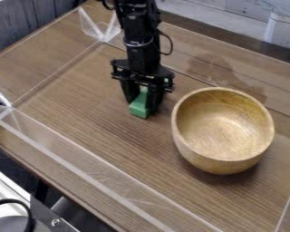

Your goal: Put the green block in the brown bowl

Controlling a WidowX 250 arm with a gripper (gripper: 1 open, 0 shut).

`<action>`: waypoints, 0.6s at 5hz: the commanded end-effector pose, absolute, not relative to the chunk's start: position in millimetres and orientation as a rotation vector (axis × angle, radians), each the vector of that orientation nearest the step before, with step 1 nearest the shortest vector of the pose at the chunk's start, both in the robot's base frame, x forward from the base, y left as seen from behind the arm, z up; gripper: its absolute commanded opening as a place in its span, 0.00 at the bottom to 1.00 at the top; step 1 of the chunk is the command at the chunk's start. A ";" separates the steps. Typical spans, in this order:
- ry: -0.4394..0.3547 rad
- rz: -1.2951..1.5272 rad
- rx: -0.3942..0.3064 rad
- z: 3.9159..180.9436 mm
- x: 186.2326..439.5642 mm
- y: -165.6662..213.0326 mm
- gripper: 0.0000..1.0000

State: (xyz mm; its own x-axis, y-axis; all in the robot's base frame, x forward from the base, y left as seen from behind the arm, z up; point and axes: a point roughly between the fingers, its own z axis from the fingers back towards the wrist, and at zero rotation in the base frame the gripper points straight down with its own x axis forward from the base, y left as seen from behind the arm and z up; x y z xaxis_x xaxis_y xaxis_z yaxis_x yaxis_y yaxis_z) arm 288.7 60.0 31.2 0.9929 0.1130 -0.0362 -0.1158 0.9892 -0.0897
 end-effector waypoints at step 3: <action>-0.096 0.088 -0.127 96.8 295.2 42.5 0.00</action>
State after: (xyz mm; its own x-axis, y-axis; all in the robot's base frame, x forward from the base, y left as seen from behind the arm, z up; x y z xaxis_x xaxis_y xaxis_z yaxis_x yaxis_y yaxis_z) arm 285.3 40.8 75.7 0.9953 0.0959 0.0108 -0.0935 0.9857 -0.1404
